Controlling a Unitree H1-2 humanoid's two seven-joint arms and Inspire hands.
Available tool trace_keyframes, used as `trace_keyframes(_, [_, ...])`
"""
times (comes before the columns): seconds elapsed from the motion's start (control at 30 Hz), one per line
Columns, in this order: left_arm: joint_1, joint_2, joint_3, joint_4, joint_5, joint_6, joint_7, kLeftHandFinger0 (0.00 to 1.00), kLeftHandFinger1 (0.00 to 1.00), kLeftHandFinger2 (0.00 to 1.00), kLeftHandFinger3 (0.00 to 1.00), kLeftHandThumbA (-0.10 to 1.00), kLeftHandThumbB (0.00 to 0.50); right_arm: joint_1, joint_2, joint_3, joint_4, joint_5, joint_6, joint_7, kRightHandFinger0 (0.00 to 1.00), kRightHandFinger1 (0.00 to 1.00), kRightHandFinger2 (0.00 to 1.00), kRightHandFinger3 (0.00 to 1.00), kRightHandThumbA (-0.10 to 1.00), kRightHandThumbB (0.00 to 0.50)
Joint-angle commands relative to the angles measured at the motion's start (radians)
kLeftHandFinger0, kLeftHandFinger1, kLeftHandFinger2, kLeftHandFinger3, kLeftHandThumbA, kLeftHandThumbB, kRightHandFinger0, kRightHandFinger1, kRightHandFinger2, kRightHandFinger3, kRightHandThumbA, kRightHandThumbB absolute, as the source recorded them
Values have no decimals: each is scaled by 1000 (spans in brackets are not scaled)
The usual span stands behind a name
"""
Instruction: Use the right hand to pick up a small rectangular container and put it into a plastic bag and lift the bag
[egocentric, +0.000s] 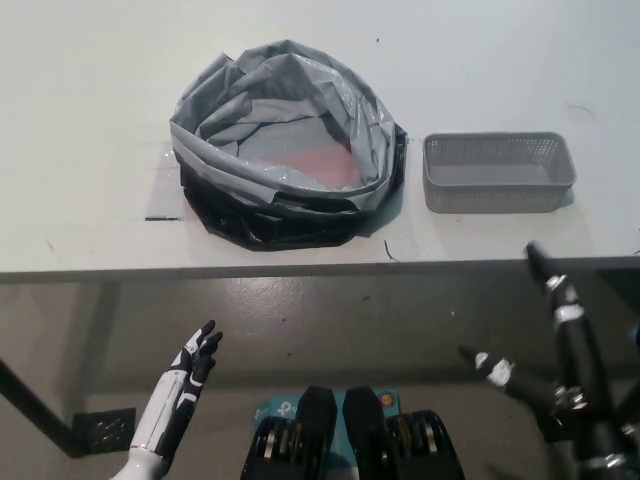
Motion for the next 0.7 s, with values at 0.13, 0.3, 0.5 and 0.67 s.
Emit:
trace_keyframes(0.13, [-11,16,4,-37,22,-52,-2,1000,1000,1000,1000,1000,301,-305,-305,-61,-209,-15,374,203,1000,1000,1000,1000,1000,371])
trace_keyframes(0.3, [-21,20,10,-36,9,-49,-7,1000,1000,1000,1000,1000,312,-562,-466,24,-96,-63,556,367,1000,1000,1000,1000,1000,378])
trace_keyframes(0.5, [-32,23,10,-47,23,-38,-4,1000,1000,1000,1000,1000,290,-830,-552,213,131,-145,641,578,1000,1000,1000,1000,1000,389])
trace_keyframes(0.67, [-37,26,7,-51,32,-38,-5,1000,1000,1000,1000,1000,267,-968,-554,358,285,-243,682,678,1000,1000,1000,1000,1000,398])
